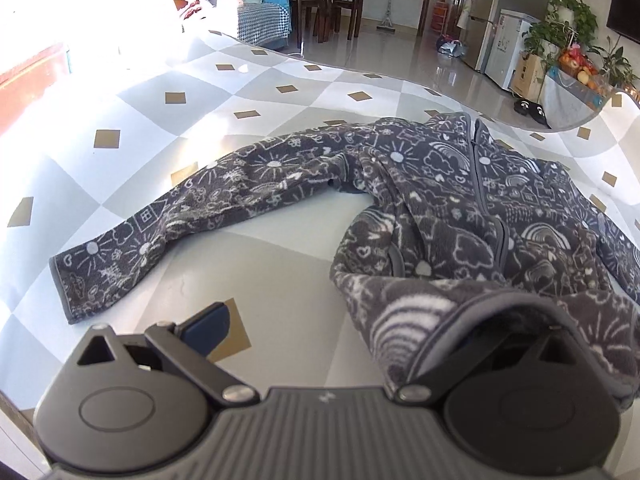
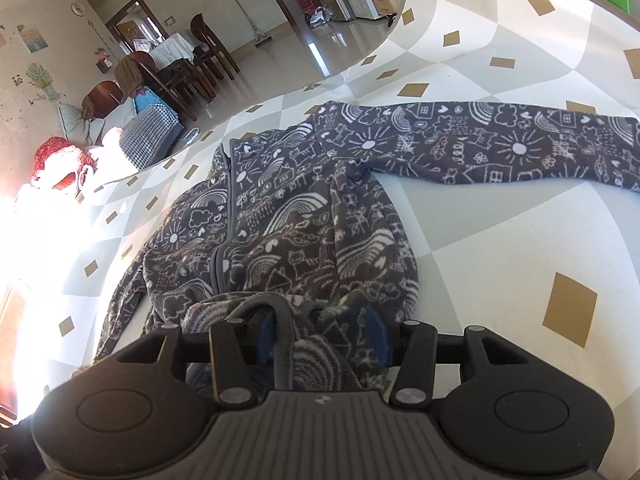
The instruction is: Fold clothes
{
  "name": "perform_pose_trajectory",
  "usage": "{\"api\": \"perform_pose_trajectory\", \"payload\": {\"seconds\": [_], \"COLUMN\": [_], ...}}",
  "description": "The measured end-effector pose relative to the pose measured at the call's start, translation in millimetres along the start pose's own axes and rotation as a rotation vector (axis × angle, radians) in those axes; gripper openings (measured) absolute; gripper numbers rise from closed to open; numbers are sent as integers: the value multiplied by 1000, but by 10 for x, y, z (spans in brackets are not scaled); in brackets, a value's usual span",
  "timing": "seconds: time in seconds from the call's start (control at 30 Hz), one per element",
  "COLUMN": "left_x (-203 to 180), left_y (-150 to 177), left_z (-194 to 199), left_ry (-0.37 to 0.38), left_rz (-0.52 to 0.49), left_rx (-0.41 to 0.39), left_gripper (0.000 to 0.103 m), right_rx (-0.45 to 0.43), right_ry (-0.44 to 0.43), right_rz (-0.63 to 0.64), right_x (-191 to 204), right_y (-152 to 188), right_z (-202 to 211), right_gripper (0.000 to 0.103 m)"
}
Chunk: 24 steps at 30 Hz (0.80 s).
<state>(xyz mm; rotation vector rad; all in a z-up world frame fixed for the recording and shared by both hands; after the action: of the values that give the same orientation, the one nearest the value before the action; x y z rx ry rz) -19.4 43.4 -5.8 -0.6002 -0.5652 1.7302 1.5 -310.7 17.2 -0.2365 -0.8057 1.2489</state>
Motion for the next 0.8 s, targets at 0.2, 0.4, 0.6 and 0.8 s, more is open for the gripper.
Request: {"api": "perform_pose_trajectory", "payload": {"seconds": [0.2,0.4,0.6,0.8], "left_x": [-45,-75,-68,-18], "left_y": [103,138,162,173], "left_z": [-157,-221,-294,-317], "left_ry": [-12,-28,-51,-74], "left_rz": [6,-9,-4,2], "left_rx": [52,54,65,70], "left_gripper": [103,103,103,103], "right_rx": [41,71,98,121], "right_ry": [26,50,77,122], "right_rz": [3,32,92,216], "right_x": [-68,-63,-23,43], "right_y": [94,191,341,511], "right_z": [-67,-123,-168,-188], "right_gripper": [49,51,51,53]}}
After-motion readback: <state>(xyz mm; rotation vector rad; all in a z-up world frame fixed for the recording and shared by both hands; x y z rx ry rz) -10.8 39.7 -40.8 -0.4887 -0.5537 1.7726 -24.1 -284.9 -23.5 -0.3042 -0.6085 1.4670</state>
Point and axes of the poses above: each gripper's, at about its wrist camera, not at the fingertips, and z roughly against the way its jaws point, x to its left, y to its underside, the point moved 4 cm from there along -z, roughly the way its jaws point
